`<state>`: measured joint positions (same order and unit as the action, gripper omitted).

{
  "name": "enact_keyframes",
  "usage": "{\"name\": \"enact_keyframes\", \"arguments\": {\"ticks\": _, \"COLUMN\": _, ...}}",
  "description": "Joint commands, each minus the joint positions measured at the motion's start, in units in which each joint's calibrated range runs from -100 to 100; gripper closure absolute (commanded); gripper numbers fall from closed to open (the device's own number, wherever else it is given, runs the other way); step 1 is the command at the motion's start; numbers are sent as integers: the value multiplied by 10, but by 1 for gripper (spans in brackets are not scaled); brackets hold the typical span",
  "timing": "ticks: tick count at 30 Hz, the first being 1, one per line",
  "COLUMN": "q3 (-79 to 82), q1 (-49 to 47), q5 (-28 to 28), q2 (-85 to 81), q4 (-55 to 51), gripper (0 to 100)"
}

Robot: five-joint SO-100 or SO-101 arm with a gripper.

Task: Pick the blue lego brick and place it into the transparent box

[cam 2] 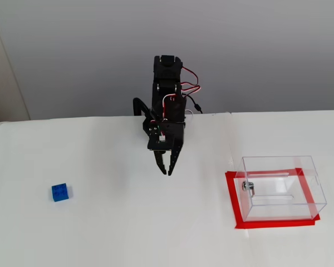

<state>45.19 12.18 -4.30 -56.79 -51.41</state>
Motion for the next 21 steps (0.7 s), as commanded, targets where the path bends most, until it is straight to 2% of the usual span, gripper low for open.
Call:
{"name": "enact_keyframes", "arguments": {"ticks": 1, "q3": -97, "q1": 29, "q5": 2, "q2": 36, "q4": -24, "gripper": 98}}
{"name": "enact_keyframes", "arguments": {"ticks": 9, "q3": -249, "q1": 96, "q5": -1, "q2": 108, "q4": -112, "gripper": 98}}
{"name": "enact_keyframes", "arguments": {"ticks": 21, "q3": -437, "q1": 217, "q5": -2, "q2": 209, "q4": -174, "gripper": 98}}
